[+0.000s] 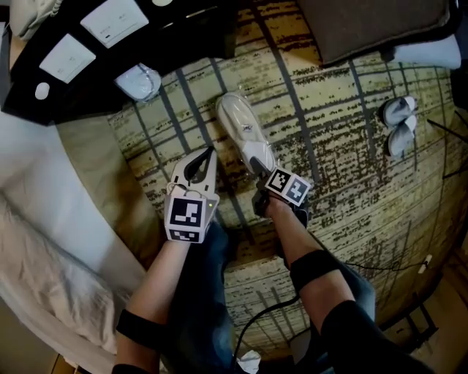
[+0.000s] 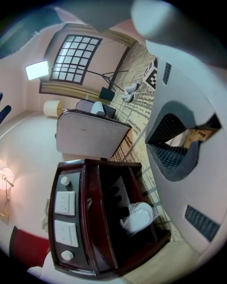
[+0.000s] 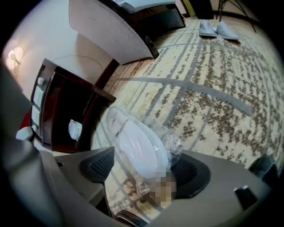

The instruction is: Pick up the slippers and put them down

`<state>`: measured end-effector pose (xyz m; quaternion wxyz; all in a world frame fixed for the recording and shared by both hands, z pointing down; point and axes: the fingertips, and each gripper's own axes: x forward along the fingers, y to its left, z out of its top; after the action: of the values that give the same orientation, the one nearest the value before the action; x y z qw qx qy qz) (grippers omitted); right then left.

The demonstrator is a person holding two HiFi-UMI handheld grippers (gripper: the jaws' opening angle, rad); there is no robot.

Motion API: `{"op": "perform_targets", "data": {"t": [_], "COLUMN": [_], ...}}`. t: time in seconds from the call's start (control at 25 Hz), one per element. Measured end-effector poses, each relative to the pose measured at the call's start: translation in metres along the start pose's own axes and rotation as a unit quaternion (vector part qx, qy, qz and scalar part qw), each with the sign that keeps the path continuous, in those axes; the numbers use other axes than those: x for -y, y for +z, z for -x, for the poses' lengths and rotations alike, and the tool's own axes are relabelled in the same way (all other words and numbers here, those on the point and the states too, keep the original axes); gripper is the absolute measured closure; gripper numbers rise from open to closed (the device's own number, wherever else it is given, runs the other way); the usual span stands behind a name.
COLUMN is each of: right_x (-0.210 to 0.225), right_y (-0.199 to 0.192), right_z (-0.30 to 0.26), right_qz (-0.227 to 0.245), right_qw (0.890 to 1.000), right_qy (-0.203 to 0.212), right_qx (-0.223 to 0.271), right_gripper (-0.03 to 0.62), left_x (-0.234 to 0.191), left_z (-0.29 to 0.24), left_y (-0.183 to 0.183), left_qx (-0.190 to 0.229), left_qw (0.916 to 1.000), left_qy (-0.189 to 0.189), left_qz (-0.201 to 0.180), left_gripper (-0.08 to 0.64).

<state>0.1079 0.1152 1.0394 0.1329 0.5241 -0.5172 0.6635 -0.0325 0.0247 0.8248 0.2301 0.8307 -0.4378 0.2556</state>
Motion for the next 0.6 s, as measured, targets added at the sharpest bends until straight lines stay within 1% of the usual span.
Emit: {"op": "perform_targets", "data": {"t": [0.12, 0.16, 0.24, 0.28, 0.32, 0.4, 0.44, 0.48, 0.52, 0.6], "right_x": [0.015, 0.021, 0.023, 0.016, 0.007, -0.022, -0.041, -0.063, -0.087, -0.136], "right_y": [-0.007, -0.011, -0.010, -0.004, 0.003, 0.018, 0.026, 0.035, 0.045, 0.066], "right_z": [0.021, 0.030, 0.051, 0.062, 0.073, 0.099, 0.115, 0.134, 0.154, 0.202], "right_qz": [0.023, 0.029, 0.034, 0.038, 0.045, 0.071, 0.087, 0.104, 0.122, 0.165], "right_qw": [0.997, 0.994, 0.992, 0.991, 0.992, 0.993, 0.993, 0.993, 0.992, 0.986], "right_qy": [-0.076, -0.095, -0.117, -0.117, -0.112, -0.087, -0.070, -0.049, -0.027, 0.014], "right_qx": [-0.025, -0.036, -0.046, -0.045, -0.042, -0.036, -0.031, -0.025, -0.019, -0.008], "right_gripper": [0.119, 0.118, 0.118, 0.117, 0.117, 0.121, 0.125, 0.159, 0.179, 0.190], "left_x": [0.000, 0.003, 0.010, 0.011, 0.013, 0.016, 0.019, 0.021, 0.025, 0.033], "left_z": [0.014, 0.021, 0.036, 0.044, 0.052, 0.073, 0.084, 0.097, 0.111, 0.141], "left_y": [0.015, 0.021, 0.038, 0.048, 0.060, 0.085, 0.100, 0.116, 0.133, 0.172], "left_qx": [0.000, 0.000, 0.000, 0.001, 0.003, 0.005, 0.007, 0.010, 0.012, 0.018], "left_qw": [1.0000, 1.0000, 1.0000, 1.0000, 1.0000, 0.9999, 0.9998, 0.9997, 0.9995, 0.9989], "left_qy": [0.006, 0.005, 0.003, 0.004, 0.007, 0.015, 0.019, 0.024, 0.030, 0.042], "left_qz": [-0.002, -0.002, -0.004, -0.006, -0.006, -0.006, -0.004, -0.002, 0.001, 0.008], "left_gripper": [0.558, 0.558, 0.558, 0.558, 0.558, 0.558, 0.558, 0.558, 0.558, 0.558]}}
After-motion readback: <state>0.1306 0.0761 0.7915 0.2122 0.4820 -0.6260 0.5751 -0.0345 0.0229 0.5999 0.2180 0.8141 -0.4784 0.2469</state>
